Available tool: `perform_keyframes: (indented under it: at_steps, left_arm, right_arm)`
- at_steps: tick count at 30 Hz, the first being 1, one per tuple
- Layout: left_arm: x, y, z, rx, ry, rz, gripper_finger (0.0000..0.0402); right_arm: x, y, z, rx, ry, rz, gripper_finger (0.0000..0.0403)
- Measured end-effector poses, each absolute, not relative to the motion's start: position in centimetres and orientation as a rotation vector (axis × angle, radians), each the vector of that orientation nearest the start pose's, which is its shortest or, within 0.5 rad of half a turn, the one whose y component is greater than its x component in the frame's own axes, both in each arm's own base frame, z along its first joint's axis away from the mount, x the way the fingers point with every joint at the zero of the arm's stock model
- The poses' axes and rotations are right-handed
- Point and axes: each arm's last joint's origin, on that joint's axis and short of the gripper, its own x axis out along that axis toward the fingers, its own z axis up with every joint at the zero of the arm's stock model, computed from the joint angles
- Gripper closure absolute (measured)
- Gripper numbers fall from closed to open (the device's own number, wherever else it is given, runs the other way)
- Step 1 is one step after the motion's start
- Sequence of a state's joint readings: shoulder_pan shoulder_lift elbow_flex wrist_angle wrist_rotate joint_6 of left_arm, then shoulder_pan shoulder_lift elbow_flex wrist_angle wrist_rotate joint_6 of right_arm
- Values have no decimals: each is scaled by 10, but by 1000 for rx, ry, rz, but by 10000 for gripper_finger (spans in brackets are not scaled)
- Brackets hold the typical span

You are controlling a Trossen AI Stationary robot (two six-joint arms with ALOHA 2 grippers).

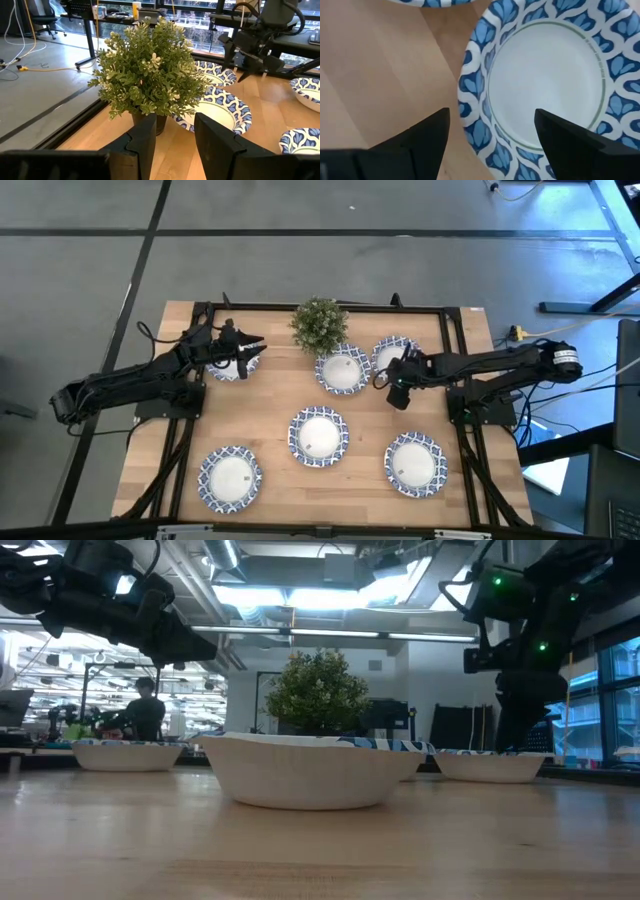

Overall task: Nest bowls inside each other
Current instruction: Stack the blue pattern bowl on the blue pattern bowl

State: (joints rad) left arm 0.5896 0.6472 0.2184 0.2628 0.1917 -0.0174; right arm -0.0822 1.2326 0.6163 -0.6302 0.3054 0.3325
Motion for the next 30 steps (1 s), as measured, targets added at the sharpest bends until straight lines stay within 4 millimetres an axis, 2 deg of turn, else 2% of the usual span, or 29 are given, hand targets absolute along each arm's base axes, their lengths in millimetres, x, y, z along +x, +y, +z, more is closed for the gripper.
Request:
perform_keyframes:
  at_steps: [10,14,18,30]
  left_arm:
    - [129,80,199,-81,151,399,273]
    - [129,80,199,-81,151,398,273]
    - [129,80,199,-81,151,398,273]
    - [129,80,199,-82,151,399,273]
  right_arm:
    - [198,-25,163,147,1209,-535,111]
    - [198,-27,163,177,1205,-559,124]
    - [198,-31,163,191,1204,-578,160]
    - [198,-37,163,212,1198,-558,306]
